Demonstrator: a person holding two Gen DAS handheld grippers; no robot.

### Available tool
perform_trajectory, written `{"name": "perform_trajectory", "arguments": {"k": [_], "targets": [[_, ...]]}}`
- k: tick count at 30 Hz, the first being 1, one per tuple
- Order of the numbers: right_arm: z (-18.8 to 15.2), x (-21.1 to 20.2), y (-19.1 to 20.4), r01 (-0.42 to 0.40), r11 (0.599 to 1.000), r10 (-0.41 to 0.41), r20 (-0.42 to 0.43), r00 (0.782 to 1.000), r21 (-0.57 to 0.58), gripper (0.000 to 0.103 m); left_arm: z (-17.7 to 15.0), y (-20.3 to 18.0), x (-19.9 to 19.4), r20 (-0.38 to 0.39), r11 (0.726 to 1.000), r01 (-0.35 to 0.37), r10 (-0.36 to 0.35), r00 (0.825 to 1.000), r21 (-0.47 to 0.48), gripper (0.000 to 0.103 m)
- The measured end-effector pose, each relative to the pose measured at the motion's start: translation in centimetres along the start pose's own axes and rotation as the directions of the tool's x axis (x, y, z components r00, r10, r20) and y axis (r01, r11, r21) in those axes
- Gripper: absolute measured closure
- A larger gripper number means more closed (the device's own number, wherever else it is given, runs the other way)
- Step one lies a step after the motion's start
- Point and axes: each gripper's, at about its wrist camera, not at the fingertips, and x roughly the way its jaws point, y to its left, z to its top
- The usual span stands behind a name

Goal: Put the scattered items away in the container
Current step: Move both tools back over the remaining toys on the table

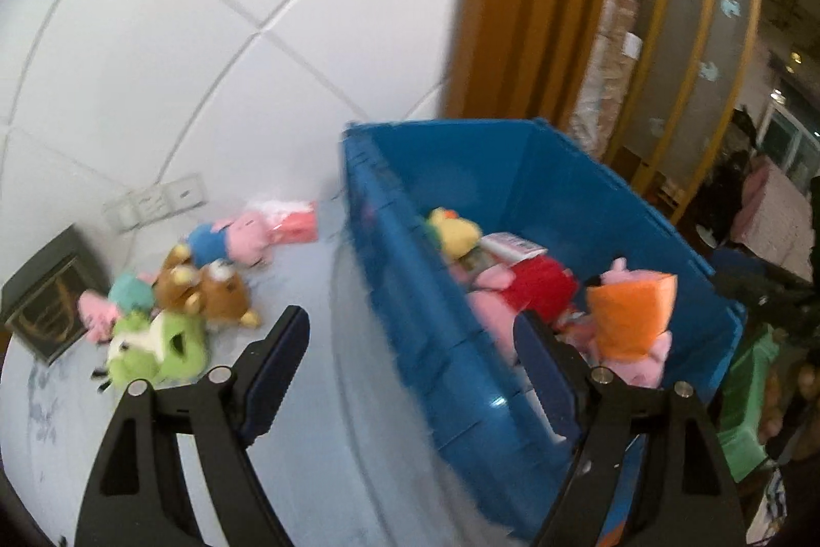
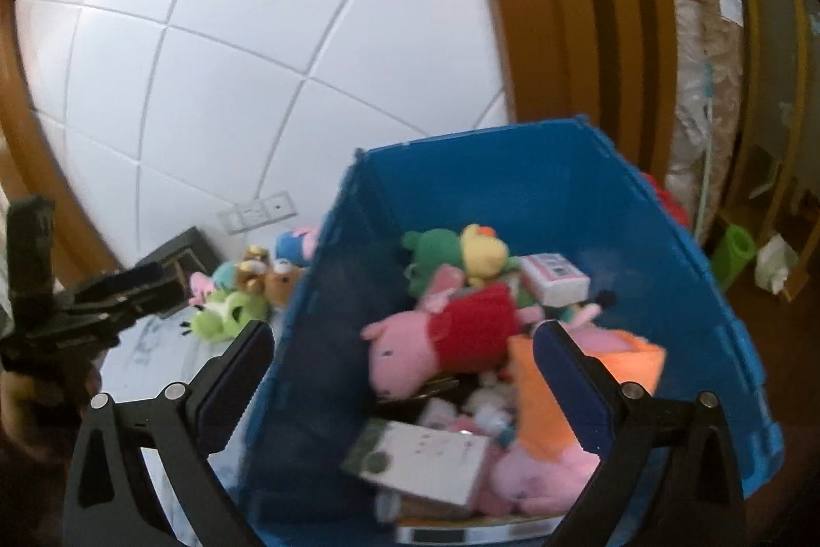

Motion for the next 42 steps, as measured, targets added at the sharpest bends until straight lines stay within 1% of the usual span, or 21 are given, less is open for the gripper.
{"name": "perform_trajectory", "arguments": {"k": [4, 8, 12, 17, 20, 23, 25, 26, 30, 32, 35, 37, 39, 41, 42], "targets": [[-0.4, 0.5, 3.8, -0.033, 0.999, 0.032, -0.013, 0.999, -0.042, 0.0, -2.5, 4.1, -2.2, -0.003, 0.998, -0.063, 0.063, 0.998, -0.029, 0.022], [-0.8, 2.3, 9.2, -0.083, 0.991, 0.078, -0.047, 0.996, -0.108, 0.0, -5.3, 9.1, -4.1, -0.02, 0.989, -0.116, 0.115, 0.993, -0.09, 0.022], [-1.8, 4.5, 14.7, -0.123, 0.974, 0.109, -0.081, 0.991, -0.191, 0.0, -8.5, 14.6, -5.5, -0.047, 0.974, -0.166, 0.161, 0.986, -0.153, 0.022], [-3.9, 8.4, 20.7, -0.168, 0.957, 0.131, -0.162, 0.978, -0.237, 0.0, -10.8, 20.4, -5.8, -0.077, 0.958, -0.218, 0.207, 0.975, -0.187, 0.022], [-5.0, 10.7, 23.4, -0.18, 0.95, 0.13, -0.199, 0.971, -0.257, 0.0, -11.8, 23.7, -5.1, -0.092, 0.952, -0.251, 0.238, 0.967, -0.173, 0.022], [-6.0, 13.2, 25.4, -0.187, 0.945, 0.124, -0.233, 0.965, -0.269, 0.0, -12.4, 26.9, -3.5, -0.109, 0.951, -0.281, 0.268, 0.957, -0.13, 0.022], [-6.4, 15.2, 26.3, -0.178, 0.945, 0.109, -0.249, 0.962, -0.274, 0.0, -12.8, 28.9, -1.5, -0.121, 0.949, -0.31, 0.3, 0.946, -0.067, 0.022], [-6.6, 15.9, 26.5, -0.178, 0.946, 0.108, -0.254, 0.961, -0.27, 0.0, -12.9, 29.4, -1.0, -0.123, 0.948, -0.315, 0.307, 0.944, -0.046, 0.022], [-7.7, 20.4, 26.9, -0.146, 0.958, 0.076, -0.273, 0.959, -0.247, 0.0, -13.5, 32.8, 3.6, -0.156, 0.957, -0.288, 0.287, 0.945, 0.019, 0.022], [-8.5, 23.6, 26.5, -0.122, 0.967, 0.051, -0.3, 0.953, -0.222, 0.0, -13.6, 34.1, 5.9, -0.173, 0.963, -0.267, 0.267, 0.948, 0.027, 0.022], [-9.7, 28.1, 26.0, -0.097, 0.968, 0.017, -0.33, 0.944, -0.229, 0.0, -13.8, 35.8, 9.6, -0.166, 0.97, -0.237, 0.243, 0.956, 0.056, 0.022], [-10.6, 31.1, 25.7, -0.082, 0.967, -0.007, -0.347, 0.938, -0.242, 0.0, -13.8, 36.3, 11.9, -0.157, 0.969, -0.23, 0.243, 0.957, 0.096, 0.022], [-11.0, 33.3, 25.6, -0.063, 0.965, -0.029, -0.347, 0.937, -0.253, 0.0, -14.0, 36.9, 14.2, -0.153, 0.962, -0.234, 0.254, 0.955, 0.141, 0.022], [-11.7, 36.2, 25.2, -0.045, 0.966, -0.052, -0.357, 0.933, -0.256, 0.0, -14.3, 37.5, 16.5, -0.161, 0.959, -0.217, 0.247, 0.956, 0.182, 0.022], [-12.0, 37.8, 25.0, -0.039, 0.968, -0.055, -0.364, 0.93, -0.247, 0.0, -14.4, 37.8, 17.8, -0.159, 0.951, -0.222, 0.259, 0.953, 0.217, 0.022]]}}
